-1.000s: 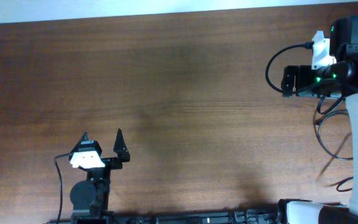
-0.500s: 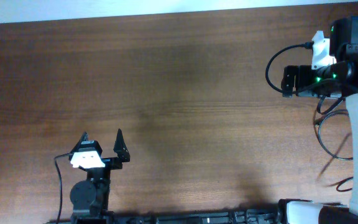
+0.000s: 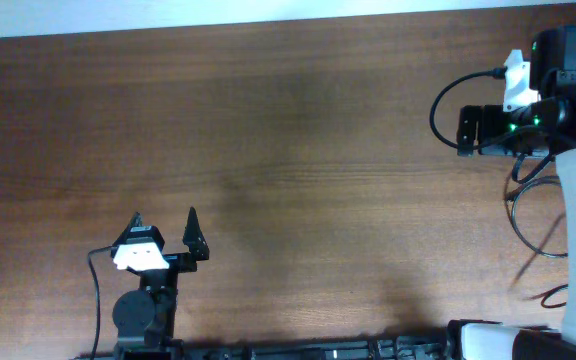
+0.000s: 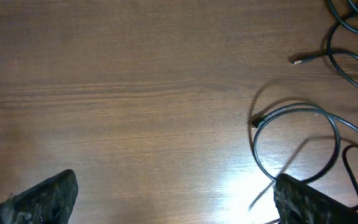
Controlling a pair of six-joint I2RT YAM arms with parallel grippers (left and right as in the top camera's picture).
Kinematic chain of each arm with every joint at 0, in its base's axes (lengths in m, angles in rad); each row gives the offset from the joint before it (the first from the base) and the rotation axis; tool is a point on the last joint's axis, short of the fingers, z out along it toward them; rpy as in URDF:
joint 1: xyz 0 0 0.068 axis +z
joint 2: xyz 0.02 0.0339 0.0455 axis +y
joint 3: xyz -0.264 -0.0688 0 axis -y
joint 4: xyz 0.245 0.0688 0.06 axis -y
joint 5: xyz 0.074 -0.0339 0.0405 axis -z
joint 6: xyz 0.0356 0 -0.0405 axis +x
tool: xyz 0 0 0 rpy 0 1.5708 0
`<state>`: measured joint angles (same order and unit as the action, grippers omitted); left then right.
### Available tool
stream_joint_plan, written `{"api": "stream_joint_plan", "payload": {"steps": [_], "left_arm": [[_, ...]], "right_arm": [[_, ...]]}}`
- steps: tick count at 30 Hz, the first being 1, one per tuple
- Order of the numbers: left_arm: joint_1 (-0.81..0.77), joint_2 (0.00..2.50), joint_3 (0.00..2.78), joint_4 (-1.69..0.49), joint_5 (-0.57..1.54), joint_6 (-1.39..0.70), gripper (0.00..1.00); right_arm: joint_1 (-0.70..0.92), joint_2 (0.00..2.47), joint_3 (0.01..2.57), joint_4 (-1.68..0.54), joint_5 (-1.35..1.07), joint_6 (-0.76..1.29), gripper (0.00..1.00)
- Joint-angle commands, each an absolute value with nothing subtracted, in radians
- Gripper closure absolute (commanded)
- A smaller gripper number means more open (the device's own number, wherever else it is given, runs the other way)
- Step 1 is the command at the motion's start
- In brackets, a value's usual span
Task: Untangle cables
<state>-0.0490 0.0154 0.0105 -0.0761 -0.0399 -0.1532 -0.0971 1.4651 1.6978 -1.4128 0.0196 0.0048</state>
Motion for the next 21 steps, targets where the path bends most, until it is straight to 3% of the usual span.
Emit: {"api": "stream_joint_plan", "payload": {"steps": [1, 4, 8, 12, 21], "left_arm": [[-0.043, 0.005, 0.009, -0.084, -0.021, -0.137, 0.01], [-0.043, 0.005, 0.009, -0.084, -0.021, -0.137, 0.01], [-0.043, 0.005, 0.009, -0.084, -0.021, -0.137, 0.01], [-0.043, 0.005, 0.009, -0.084, -0.021, -0.137, 0.01], [-0.043, 0.005, 0.009, -0.084, -0.021, -0.137, 0.01]], "right_arm": [[-0.092, 1.470, 1.692, -1.406, -0.058, 0.017, 0.01], [-0.089, 1.454, 1.617, -1.213, -0.221, 0.017, 0.00], [-0.077, 1.378, 1.287, -0.849, -0.394, 0.017, 0.01], [-0.046, 1.284, 0.956, -0.574, -0.412, 0.017, 0.01], [-0.046, 1.025, 0.478, -0.137, -0.442, 0.017, 0.01]]}}
